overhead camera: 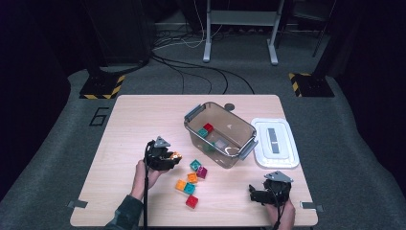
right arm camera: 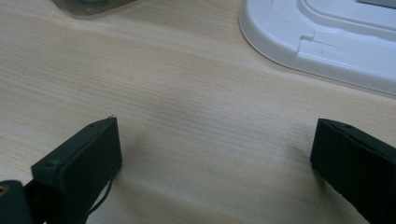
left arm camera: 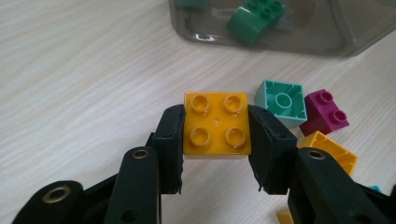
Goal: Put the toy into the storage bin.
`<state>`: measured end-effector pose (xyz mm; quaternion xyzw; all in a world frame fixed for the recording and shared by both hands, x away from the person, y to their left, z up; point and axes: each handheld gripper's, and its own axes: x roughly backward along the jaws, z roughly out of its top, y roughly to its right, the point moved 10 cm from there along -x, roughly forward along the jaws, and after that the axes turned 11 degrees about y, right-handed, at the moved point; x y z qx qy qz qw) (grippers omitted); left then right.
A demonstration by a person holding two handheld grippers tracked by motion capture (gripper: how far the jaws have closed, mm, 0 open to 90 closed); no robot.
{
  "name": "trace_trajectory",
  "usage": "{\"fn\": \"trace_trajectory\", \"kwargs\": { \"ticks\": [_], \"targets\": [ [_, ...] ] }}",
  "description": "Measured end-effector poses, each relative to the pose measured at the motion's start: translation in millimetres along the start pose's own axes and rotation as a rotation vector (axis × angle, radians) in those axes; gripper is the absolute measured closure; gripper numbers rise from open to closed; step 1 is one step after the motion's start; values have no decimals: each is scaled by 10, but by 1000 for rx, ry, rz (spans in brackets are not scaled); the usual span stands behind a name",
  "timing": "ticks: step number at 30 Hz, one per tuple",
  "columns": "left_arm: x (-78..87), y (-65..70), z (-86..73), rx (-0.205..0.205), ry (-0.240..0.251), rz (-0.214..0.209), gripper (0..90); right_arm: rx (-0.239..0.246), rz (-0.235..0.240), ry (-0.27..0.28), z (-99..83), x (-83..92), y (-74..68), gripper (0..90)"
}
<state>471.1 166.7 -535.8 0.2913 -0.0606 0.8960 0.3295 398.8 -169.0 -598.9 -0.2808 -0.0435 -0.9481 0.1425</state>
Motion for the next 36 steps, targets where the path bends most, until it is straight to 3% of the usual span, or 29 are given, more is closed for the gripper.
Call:
{"fn": "trace_trajectory", "kwargs": {
  "ticks": [11, 27, 30, 36],
  "targets": [
    [171, -75, 230, -15, 32, 14, 586, -3, 1, 2, 3, -2, -4, 9],
    [336, -148, 649, -95, 40, 41, 586, -4, 0, 3, 3, -3, -4, 9],
    [349, -152, 749, -94, 66, 47, 586, -2, 0, 1, 1, -1, -2, 9],
    [378, -165, 889, -116, 69, 53, 586, -2, 0, 1, 1, -1, -2, 9]
  ]
}}
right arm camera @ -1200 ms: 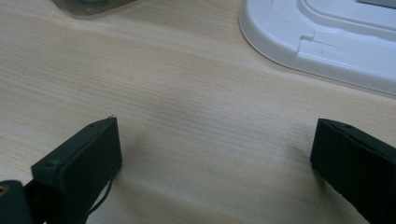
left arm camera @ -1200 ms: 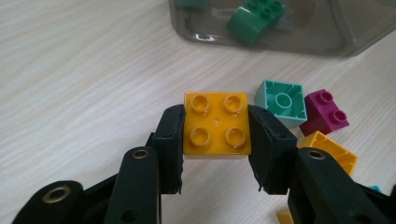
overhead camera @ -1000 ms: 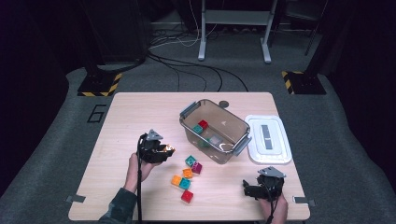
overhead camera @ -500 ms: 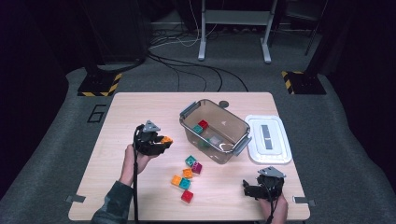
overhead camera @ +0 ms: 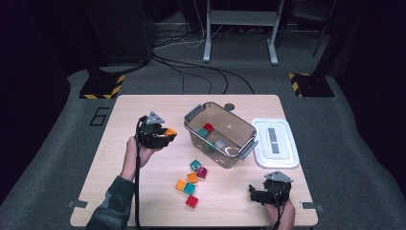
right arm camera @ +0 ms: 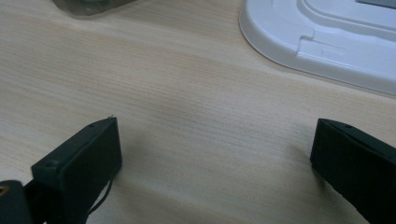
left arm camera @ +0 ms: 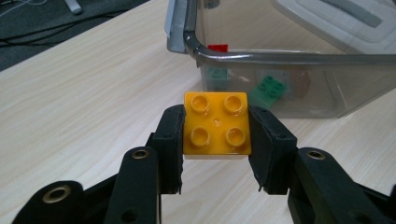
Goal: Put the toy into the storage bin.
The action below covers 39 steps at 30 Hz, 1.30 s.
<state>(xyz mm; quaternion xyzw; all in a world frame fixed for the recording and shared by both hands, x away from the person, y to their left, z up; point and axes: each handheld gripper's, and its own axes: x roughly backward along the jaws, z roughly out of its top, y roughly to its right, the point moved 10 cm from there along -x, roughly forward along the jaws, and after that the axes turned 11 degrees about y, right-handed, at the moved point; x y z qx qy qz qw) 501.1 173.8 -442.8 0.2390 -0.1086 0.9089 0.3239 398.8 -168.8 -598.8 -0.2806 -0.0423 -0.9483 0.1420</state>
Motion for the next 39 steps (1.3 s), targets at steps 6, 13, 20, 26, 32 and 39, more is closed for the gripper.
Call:
{"fn": "trace_trajectory", "kwargs": {
  "ticks": [6, 13, 20, 26, 32, 39],
  "targets": [
    [-2, -29, 127, -13, 10, 9, 586, 1, 1, 1, 1, -1, 0, 9],
    [-24, -60, 260, -28, 18, 11, 586, 0, 0, 0, 0, 0, 1, 9],
    [-60, -79, 356, -38, 15, 12, 586, -1, 0, 1, 1, -1, -1, 9],
    [-118, -105, 425, -38, 18, 13, 586, 0, 0, 0, 0, 0, 1, 9],
    [-168, -112, 509, -48, 15, 13, 586, -3, -1, 1, 1, -1, -2, 9],
    [-259, -79, 619, -54, 17, 7, 586, -3, -1, 1, 1, -1, -2, 9]
  ]
}}
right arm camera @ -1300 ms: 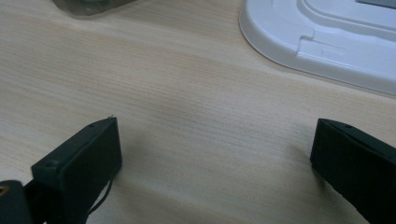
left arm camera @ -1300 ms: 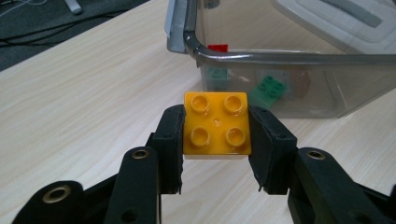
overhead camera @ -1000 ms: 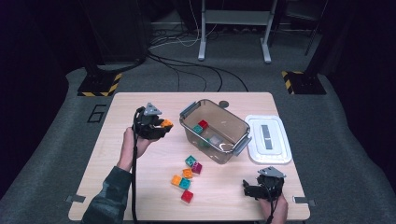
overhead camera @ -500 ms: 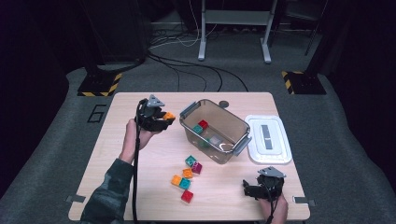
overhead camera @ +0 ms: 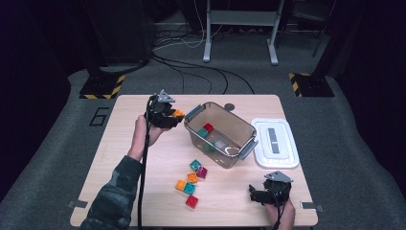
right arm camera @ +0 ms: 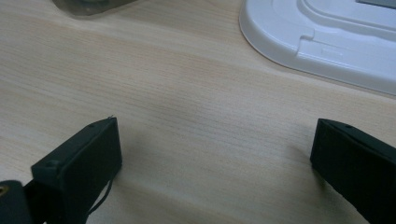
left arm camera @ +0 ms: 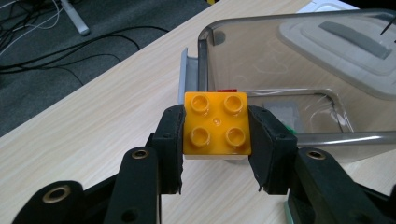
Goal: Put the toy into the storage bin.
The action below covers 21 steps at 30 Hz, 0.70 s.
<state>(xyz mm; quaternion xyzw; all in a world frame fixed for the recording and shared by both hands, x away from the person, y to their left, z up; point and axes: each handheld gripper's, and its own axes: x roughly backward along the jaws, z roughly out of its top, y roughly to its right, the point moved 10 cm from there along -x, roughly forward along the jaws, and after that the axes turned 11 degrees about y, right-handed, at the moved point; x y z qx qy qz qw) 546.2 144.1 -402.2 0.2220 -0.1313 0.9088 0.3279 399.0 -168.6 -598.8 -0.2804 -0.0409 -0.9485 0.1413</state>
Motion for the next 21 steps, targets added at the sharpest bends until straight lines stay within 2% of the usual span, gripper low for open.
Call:
{"fn": "trace_trajectory", "kwargs": {
  "ticks": [11, 15, 16, 21],
  "targets": [
    [-152, 18, 184, -10, 0, -12, 586, 3, 0, -2, -3, 2, 6, 9],
    [-225, 46, 214, -14, -2, -26, 585, 3, -1, -2, -3, 2, 7, 9],
    [-245, 60, 220, -16, 1, -41, 585, 3, -1, -2, -3, 2, 7, 9],
    [-376, 78, 197, -9, -21, -59, 586, 3, -1, -2, -3, 2, 8, 9]
  ]
}}
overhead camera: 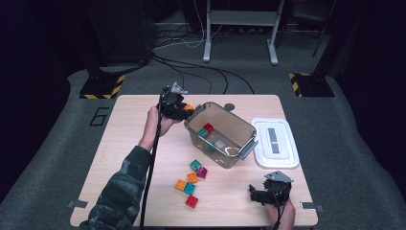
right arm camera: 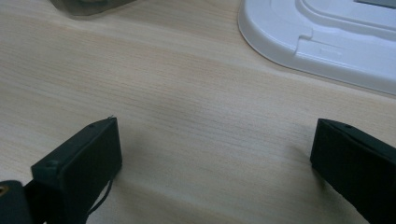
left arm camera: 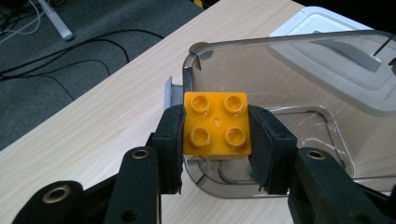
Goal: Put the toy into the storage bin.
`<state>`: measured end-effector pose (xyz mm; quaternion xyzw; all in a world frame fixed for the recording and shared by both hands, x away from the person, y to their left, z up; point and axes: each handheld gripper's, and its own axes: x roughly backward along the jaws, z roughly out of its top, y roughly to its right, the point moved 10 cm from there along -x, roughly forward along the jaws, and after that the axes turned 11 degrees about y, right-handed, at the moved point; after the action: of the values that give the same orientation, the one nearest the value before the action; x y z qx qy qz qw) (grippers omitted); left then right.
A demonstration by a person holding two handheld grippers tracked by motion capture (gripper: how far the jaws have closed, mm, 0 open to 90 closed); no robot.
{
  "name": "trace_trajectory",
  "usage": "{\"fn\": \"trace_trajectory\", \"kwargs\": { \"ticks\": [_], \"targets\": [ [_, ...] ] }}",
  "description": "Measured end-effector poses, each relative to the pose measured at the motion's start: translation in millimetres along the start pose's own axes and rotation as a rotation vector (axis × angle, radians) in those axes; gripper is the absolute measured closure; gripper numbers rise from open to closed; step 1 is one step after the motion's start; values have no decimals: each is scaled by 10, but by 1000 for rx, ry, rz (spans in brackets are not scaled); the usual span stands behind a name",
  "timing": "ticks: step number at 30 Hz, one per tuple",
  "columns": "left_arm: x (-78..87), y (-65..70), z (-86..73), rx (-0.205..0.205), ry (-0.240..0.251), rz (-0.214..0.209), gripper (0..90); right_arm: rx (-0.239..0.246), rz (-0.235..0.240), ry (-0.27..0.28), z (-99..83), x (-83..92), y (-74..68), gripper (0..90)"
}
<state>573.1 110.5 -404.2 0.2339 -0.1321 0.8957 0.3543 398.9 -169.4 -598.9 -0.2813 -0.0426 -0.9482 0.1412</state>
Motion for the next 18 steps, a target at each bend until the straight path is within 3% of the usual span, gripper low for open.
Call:
{"fn": "trace_trajectory", "kwargs": {
  "ticks": [18],
  "targets": [
    [-306, 110, -61, -10, -61, -44, 585, -3, -4, 1, 1, 0, 2, 9]
  ]
}}
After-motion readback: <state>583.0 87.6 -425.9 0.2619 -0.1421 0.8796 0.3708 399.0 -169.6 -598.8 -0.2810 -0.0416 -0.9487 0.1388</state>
